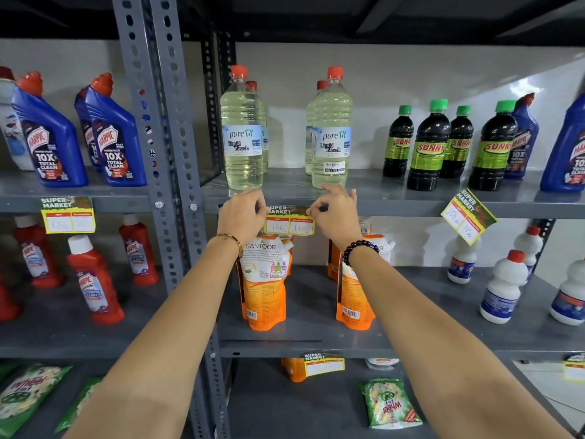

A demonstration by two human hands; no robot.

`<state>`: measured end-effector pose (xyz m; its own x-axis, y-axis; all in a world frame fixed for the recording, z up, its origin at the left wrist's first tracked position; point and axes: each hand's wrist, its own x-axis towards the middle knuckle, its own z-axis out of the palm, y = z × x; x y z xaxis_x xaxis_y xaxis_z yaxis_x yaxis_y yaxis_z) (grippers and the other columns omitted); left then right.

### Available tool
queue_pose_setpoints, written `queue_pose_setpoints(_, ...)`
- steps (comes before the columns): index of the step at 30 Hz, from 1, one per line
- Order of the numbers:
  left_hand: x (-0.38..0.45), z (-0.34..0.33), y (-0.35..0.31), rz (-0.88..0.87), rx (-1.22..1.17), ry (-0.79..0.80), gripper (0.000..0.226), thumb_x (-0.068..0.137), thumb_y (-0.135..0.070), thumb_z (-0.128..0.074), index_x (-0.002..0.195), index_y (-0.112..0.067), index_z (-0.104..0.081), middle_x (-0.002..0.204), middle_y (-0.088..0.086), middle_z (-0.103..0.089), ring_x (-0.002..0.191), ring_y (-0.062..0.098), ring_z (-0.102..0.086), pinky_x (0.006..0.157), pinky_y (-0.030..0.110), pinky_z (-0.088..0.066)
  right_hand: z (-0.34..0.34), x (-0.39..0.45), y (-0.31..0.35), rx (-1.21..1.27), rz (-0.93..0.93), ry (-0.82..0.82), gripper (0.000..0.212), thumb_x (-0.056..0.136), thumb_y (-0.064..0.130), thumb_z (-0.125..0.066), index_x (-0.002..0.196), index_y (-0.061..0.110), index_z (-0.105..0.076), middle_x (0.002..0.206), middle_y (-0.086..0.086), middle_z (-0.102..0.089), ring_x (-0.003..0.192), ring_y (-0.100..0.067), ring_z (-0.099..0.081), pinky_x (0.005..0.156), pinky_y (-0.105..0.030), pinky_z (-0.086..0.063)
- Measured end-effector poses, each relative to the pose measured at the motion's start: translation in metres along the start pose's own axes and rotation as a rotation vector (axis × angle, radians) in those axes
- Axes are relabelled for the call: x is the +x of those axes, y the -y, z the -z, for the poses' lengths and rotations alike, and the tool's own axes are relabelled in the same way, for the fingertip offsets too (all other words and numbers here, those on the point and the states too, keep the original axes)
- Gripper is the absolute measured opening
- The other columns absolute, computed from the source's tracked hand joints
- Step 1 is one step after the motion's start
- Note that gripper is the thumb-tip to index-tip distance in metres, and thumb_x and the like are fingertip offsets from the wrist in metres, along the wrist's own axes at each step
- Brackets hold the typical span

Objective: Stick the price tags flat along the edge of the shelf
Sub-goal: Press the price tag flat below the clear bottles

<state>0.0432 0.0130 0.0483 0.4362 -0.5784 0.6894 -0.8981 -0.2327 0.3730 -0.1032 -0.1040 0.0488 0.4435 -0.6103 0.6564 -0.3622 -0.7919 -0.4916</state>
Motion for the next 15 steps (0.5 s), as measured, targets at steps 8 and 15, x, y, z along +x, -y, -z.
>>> queue_pose_setpoints(8,0.01,0.007,-0.01,0.06,0.098,-0.001,0.011,0.087,-0.021,-0.059,0.077,-0.015,-0.062,0.081,0.007,-0.07,0.081,0.032,-0.063,0.066,0.034,-0.041,-0.004,0.009,0.009,0.046,-0.1,-0.056,0.009,0.077,0.01,-0.066,0.072,0.011,-0.073,0.136,-0.012,-0.051,0.139,-0.032,-0.025,0.115,-0.055,0.001)
queue_pose_setpoints(15,0.011,0.001,-0.013,0.087,0.122,0.009,0.009,0.087,-0.019,-0.058,0.079,-0.016,-0.061,0.083,0.007,-0.069,0.083,0.031,-0.062,0.069,0.033,-0.039,-0.012,0.01,0.009,-0.014,-0.083,-0.098,0.007,0.076,0.01,-0.064,0.07,0.009,-0.067,0.136,-0.014,-0.05,0.139,-0.034,-0.025,0.114,-0.057,-0.001)
